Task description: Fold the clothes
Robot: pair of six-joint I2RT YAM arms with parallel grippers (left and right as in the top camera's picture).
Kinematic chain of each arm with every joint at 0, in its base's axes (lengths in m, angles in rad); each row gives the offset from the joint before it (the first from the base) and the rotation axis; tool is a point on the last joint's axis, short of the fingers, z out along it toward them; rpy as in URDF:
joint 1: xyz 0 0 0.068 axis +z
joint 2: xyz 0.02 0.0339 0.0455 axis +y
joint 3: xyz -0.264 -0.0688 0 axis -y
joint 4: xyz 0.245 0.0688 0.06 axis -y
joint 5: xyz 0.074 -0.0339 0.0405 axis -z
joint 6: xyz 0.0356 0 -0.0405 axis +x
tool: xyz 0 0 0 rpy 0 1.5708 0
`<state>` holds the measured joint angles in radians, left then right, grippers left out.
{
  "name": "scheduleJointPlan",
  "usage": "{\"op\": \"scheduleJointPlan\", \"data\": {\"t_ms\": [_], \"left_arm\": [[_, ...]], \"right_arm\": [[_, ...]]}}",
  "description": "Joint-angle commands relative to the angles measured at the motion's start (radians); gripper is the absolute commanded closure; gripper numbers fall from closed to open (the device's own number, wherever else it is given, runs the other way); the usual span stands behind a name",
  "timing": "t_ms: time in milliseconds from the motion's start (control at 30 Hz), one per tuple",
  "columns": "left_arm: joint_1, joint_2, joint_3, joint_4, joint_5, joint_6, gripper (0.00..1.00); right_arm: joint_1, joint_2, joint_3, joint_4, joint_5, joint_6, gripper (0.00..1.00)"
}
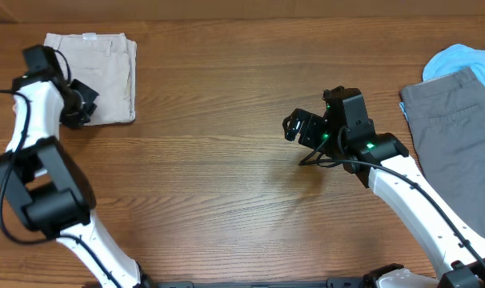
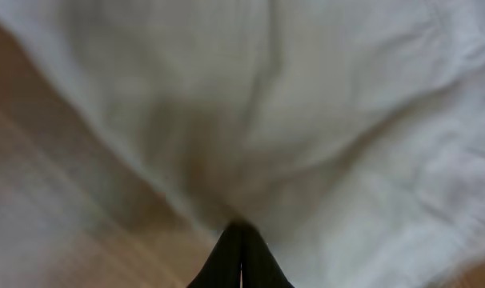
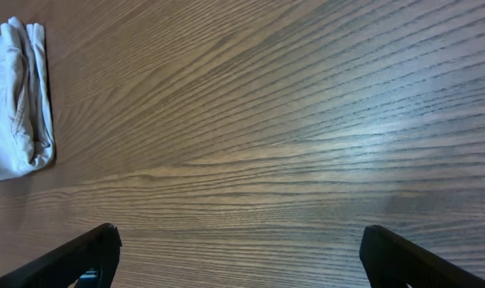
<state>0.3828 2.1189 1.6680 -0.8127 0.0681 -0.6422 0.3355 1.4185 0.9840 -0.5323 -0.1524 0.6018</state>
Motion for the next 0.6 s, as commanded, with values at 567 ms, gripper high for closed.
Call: {"op": "scheduleJointPlan", "data": {"t_ms": [567], "left_arm": [[0.002,0.204,-0.01,0.317,0.003,0.018,0.96]], "right_arm": [[0.006,0.003,-0.003,0.02,0.001,-0.026,0.0]]}}
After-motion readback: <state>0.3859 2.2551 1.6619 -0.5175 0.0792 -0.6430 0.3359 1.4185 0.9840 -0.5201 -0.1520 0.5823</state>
